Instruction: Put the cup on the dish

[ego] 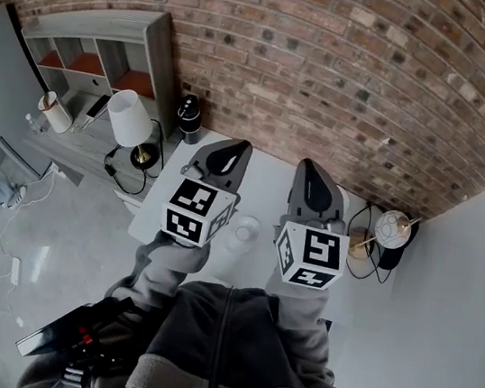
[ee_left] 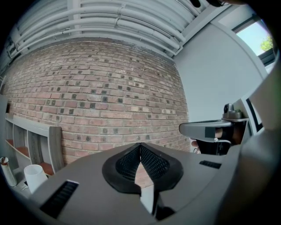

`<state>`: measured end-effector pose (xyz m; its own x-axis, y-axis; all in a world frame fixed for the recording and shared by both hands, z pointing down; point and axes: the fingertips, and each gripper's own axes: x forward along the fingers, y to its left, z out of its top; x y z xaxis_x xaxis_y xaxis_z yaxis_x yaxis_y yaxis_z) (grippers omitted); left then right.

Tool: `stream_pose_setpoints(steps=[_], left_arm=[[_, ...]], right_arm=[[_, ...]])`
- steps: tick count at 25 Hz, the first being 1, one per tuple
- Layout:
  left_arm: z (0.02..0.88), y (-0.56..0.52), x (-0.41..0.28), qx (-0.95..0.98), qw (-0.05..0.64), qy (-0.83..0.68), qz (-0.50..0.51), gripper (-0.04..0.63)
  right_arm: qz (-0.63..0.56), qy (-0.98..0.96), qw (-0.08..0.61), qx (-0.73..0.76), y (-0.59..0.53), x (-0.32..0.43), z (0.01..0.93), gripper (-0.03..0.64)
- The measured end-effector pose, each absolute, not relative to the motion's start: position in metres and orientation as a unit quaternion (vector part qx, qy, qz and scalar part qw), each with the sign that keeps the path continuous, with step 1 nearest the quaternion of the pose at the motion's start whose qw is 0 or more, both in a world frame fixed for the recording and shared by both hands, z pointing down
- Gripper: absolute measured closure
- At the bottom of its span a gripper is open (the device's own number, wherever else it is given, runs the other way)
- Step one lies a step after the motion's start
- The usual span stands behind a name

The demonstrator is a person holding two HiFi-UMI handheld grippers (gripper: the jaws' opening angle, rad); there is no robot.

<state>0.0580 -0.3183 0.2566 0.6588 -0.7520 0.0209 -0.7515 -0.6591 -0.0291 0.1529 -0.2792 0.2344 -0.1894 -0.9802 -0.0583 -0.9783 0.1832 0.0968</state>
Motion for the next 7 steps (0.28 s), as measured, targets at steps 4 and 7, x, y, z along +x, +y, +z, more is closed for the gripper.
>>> stream_pose_setpoints(steps=[4,7], left_arm=[[0.2565,-0.3163,0.0641,-0.913,0.011,0.407,-0.017,0.589],[0.2575,-0.3148,0.0660,-0.913,0.012,0.408,-0.016,0.589]], right_arm=[[-0.058,-0.769,0.005,0.637,-0.2771,0.1565,0.2339,0.615],[-0.060,-0.769,0.004,0.636,-0.2744,0.1578,0.2344,0.615]])
